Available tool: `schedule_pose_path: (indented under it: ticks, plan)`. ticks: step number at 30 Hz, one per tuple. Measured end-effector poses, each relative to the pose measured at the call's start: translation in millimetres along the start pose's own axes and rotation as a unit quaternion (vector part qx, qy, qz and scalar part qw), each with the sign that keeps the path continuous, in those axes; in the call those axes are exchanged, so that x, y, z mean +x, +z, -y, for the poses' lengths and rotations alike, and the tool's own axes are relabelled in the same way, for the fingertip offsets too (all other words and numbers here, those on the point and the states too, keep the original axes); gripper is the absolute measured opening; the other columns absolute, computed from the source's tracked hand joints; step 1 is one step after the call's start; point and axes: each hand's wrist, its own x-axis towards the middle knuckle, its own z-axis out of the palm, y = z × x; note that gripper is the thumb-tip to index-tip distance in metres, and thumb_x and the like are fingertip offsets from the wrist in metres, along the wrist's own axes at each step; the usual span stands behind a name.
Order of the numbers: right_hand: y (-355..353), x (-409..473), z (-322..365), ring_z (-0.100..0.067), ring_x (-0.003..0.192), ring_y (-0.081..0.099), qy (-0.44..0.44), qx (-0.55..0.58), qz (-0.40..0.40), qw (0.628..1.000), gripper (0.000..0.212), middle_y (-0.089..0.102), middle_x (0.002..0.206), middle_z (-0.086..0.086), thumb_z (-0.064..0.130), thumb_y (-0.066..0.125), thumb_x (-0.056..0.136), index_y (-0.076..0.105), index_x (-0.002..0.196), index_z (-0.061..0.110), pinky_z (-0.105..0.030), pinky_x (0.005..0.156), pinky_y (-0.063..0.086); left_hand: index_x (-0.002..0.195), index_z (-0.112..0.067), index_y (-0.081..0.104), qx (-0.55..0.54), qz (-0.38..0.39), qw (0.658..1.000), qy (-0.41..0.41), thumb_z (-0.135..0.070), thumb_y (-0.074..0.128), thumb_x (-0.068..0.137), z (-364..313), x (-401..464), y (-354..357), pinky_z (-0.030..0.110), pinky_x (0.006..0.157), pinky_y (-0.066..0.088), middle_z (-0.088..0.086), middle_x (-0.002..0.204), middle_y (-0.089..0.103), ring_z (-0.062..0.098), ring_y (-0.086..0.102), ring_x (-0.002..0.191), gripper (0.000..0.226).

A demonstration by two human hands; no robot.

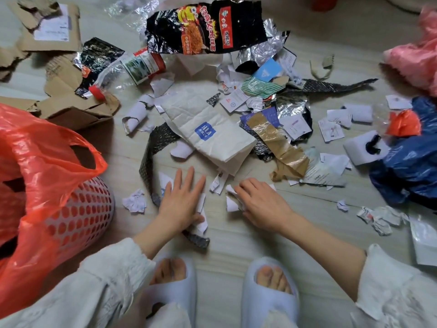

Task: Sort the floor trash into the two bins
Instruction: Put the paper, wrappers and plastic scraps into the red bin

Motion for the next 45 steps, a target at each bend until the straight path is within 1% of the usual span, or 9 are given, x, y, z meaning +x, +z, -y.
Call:
schedule_pose_path:
  ticks: [4, 8, 12, 15, 20, 23, 27, 36, 45]
  plan:
    - [-6.6, 28.4, 10.8, -0.034, 0.116, 0.054, -0.057, 0.039, 0.089, 0.994, 0.043, 0.055, 0.125, -0.02, 0.018, 0.075, 0.057, 0.062, 0.095, 0.003, -0.034, 0.076, 0.054, 0.145, -0.022, 0.018, -0.085, -0.035, 0.996, -0.016, -0.037, 0.068, 0.079, 13.7, -13.3, 7.0, 0.038, 0.11, 0.029, 0.01, 0.155, -0.003, 0.03, -0.001, 0.143, 0.084]
    - [-7.5, 51.7, 13.8, -0.03, 0.143, 0.016, -0.079, 0.005, 0.165, 0.983, 0.048, 0.017, 0.155, -0.016, 0.018, 0.057, 0.083, 0.043, 0.126, 0.003, -0.037, 0.114, 0.018, 0.125, -0.019, 0.032, -0.145, -0.121, 0.982, 0.025, -0.015, 0.076, 0.067, 24.2, -21.7, 14.8, 0.044, 0.085, 0.052, 0.017, 0.138, 0.032, 0.029, 0.03, 0.129, 0.073]
    - [4.5, 52.8, 15.4, -0.033, 0.096, 0.061, -0.088, -0.006, 0.059, 0.994, 0.033, 0.062, 0.103, -0.014, 0.011, 0.035, 0.082, 0.061, 0.101, 0.007, -0.036, 0.084, 0.048, 0.131, -0.015, 0.035, -0.072, -0.132, 0.987, 0.052, -0.042, 0.085, 0.051, 36.5, -24.6, 27.9, 0.053, 0.091, 0.046, 0.028, 0.133, 0.046, 0.043, 0.05, 0.118, 0.098]
    - [16.9, 45.1, 14.1, -0.025, 0.065, 0.058, -0.092, -0.042, -0.001, 0.995, 0.029, 0.061, 0.077, -0.005, 0.015, 0.047, 0.075, 0.065, 0.099, 0.012, -0.029, 0.064, 0.048, 0.129, -0.019, 0.041, -0.04, -0.121, 0.99, 0.054, -0.049, 0.086, 0.039, 39.8, -27.6, 40.2, 0.05, 0.093, 0.046, 0.026, 0.131, 0.047, 0.043, 0.052, 0.116, 0.105]
    - [20.2, 33.1, 17.1, -0.026, 0.056, 0.054, -0.043, -0.031, -0.049, 0.997, 0.029, 0.056, 0.068, -0.006, 0.011, 0.054, 0.068, 0.055, 0.097, 0.011, -0.029, 0.052, 0.044, 0.107, -0.023, 0.049, -0.054, -0.168, 0.983, 0.056, -0.019, 0.056, 0.071, 32.7, -30.3, 37.9, 0.032, 0.06, 0.051, 0.007, 0.094, 0.056, 0.027, 0.052, 0.082, 0.037]
    - [24.4, 25.2, 22.1, -0.026, 0.053, 0.056, 0.01, -0.014, -0.04, 0.999, 0.059, 0.058, 0.066, -0.007, 0.011, 0.079, 0.051, 0.054, 0.105, 0.01, -0.029, 0.048, 0.044, 0.113, -0.025, 0.042, -0.079, -0.166, 0.982, 0.049, -0.002, 0.052, 0.069, 28.6, -36.1, 33.1, 0.033, 0.052, 0.047, 0.006, 0.103, 0.052, 0.022, 0.039, 0.093, 0.051]
    - [27.9, 19.4, 22.6, -0.026, 0.056, 0.056, 0.003, -0.06, -0.07, 0.996, 0.04, 0.059, 0.067, -0.007, 0.01, 0.047, 0.067, 0.044, 0.107, 0.01, -0.03, 0.054, 0.045, 0.131, -0.027, 0.022, -0.143, -0.173, 0.971, 0.078, 0.0, 0.043, 0.076, 30.5, -47.7, 33.4, 0.036, 0.076, 0.054, 0.01, 0.128, 0.052, 0.025, 0.052, 0.115, 0.064]
    - [29.8, 18.7, 11.4, -0.023, 0.091, 0.066, -0.036, -0.097, -0.117, 0.988, 0.017, 0.068, 0.089, -0.005, 0.009, 0.034, 0.084, 0.048, 0.093, 0.011, -0.038, 0.086, 0.052, 0.12, -0.008, 0.044, -0.122, -0.235, 0.958, 0.108, -0.005, 0.028, 0.061, 31.3, -49.2, 19.4, 0.029, 0.057, 0.055, 0.016, 0.106, 0.069, 0.028, 0.071, 0.082, 0.061]
    - [-42.7, 13.8, 15.5, -0.029, 0.069, 0.06, -0.027, -0.079, -0.154, 0.985, 0.025, 0.062, 0.082, -0.011, 0.003, 0.036, 0.073, 0.06, 0.075, 0.009, -0.032, 0.062, 0.048, 0.11, -0.013, 0.051, -0.125, -0.324, 0.932, 0.104, -0.001, 0.037, 0.057, 34.8, -69.6, -35.1, 0.029, 0.072, 0.039, 0.01, 0.085, 0.071, 0.025, 0.069, 0.07, 0.056]
